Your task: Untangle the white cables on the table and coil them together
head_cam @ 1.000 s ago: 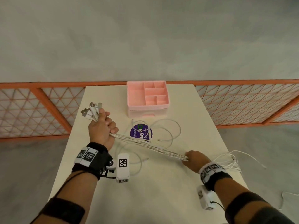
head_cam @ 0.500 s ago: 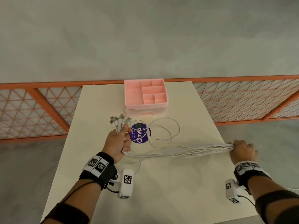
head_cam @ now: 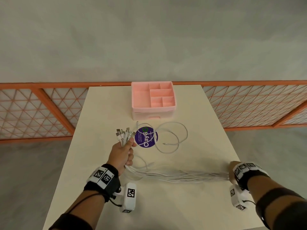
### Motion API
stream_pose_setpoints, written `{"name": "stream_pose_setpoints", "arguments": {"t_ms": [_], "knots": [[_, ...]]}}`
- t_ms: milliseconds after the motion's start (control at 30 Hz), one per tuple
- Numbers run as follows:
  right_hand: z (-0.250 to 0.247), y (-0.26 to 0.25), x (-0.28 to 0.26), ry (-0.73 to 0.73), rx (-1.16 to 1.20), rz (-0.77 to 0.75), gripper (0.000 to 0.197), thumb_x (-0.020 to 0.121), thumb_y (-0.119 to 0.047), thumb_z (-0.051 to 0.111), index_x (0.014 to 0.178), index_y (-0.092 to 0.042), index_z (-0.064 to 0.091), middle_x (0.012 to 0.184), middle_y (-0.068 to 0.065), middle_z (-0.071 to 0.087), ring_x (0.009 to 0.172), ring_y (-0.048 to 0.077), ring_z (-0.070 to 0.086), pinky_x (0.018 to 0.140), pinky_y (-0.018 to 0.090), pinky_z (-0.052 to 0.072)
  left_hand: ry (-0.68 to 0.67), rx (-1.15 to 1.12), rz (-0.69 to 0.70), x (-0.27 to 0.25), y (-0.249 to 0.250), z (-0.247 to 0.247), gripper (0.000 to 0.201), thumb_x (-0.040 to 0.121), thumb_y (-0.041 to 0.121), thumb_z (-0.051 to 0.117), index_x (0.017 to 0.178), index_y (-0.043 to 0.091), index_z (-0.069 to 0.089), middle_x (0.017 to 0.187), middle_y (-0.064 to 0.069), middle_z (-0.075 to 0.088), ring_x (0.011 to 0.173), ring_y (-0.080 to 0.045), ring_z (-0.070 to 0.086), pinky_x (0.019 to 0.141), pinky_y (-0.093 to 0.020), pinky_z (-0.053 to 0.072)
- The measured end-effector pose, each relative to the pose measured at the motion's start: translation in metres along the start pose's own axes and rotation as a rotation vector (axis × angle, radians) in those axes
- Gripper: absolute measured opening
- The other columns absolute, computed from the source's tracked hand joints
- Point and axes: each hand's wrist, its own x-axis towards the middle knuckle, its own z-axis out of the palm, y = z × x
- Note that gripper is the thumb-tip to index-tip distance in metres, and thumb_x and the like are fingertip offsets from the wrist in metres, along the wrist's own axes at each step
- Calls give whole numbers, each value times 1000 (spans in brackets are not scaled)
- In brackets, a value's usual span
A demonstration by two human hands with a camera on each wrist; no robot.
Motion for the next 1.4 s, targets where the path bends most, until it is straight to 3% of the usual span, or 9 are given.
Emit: {"name": "stream_pose_setpoints", "arguments": {"t_ms": [100, 233, 533, 667, 867, 1000, 1100, 1267, 1400], "knots": [[-23, -16, -7, 1, -42, -65, 36, 76, -25, 69, 112, -22, 62, 114, 2, 70, 105, 22, 66, 87, 29, 51, 7, -1, 2, 0, 0, -1, 30, 101, 34, 53, 90, 6, 56, 50, 6, 31, 39, -8, 23, 38, -17, 21], [-56, -66, -2, 114, 208, -162, 35, 88, -23, 52, 122, -18, 60, 128, 6, 61, 120, 29, 56, 100, 39, 47, 12, 10, -15, 0, -5, -1, 30, 101, 34, 54, 89, 7, 57, 51, 6, 32, 39, -8, 23, 39, -17, 20], [-73, -225, -45, 174, 414, -769, 24, 91, -17, 54, 111, -13, 67, 115, 7, 67, 107, 25, 62, 92, 32, 48, 77, 78, -47, -10, -30, -3, 29, 100, 31, 56, 84, 6, 58, 51, 4, 33, 39, -10, 25, 41, -17, 20], [-42, -254, -49, 122, 345, -715, 37, 87, -25, 63, 122, -20, 54, 124, 4, 50, 112, 28, 54, 94, 40, 47, 105, 48, -17, -15, -33, -6, 29, 100, 29, 56, 82, 7, 58, 49, 4, 33, 39, -11, 26, 41, -17, 21], [-32, -251, -47, 75, 427, -705, 14, 81, -16, 62, 85, -23, 50, 93, 1, 58, 88, 23, 58, 73, 29, 43, 101, 20, 31, -21, -30, -9, 29, 100, 28, 56, 83, 5, 58, 50, 3, 33, 38, -11, 28, 40, -18, 25], [-64, -237, -58, 133, 741, -777, 15, 77, -14, 68, 80, -20, 54, 81, -1, 60, 76, 17, 56, 71, 33, 49, 97, 19, 41, -16, -26, -7, 28, 99, 28, 58, 84, 5, 60, 49, 4, 35, 37, -10, 29, 40, -18, 26], [-104, -227, -70, 195, 1171, -805, 16, 81, -8, 70, 76, -18, 59, 83, 10, 71, 70, 14, 60, 73, 35, 54, 93, -4, 41, -12, -18, -4, 28, 98, 29, 60, 83, 6, 59, 48, 5, 33, 37, -10, 29, 39, -18, 26], [-174, -212, -101, 38, 1954, -929, 18, 91, 2, 55, 79, -9, 50, 99, 27, 72, 87, 34, 70, 75, 37, 55, 92, -38, 30, -9, -10, 3, 32, 97, 35, 61, 81, 9, 56, 48, 6, 34, 36, -9, 29, 39, -18, 24], [-200, -213, -121, 2, 2096, -936, 9, 100, -10, 49, 92, -10, 46, 74, 20, 68, 63, 33, 66, 63, 37, 54, 89, -41, 27, -7, -9, 3, 32, 98, 36, 59, 81, 8, 55, 49, 6, 33, 37, -9, 27, 41, -17, 23]]}}
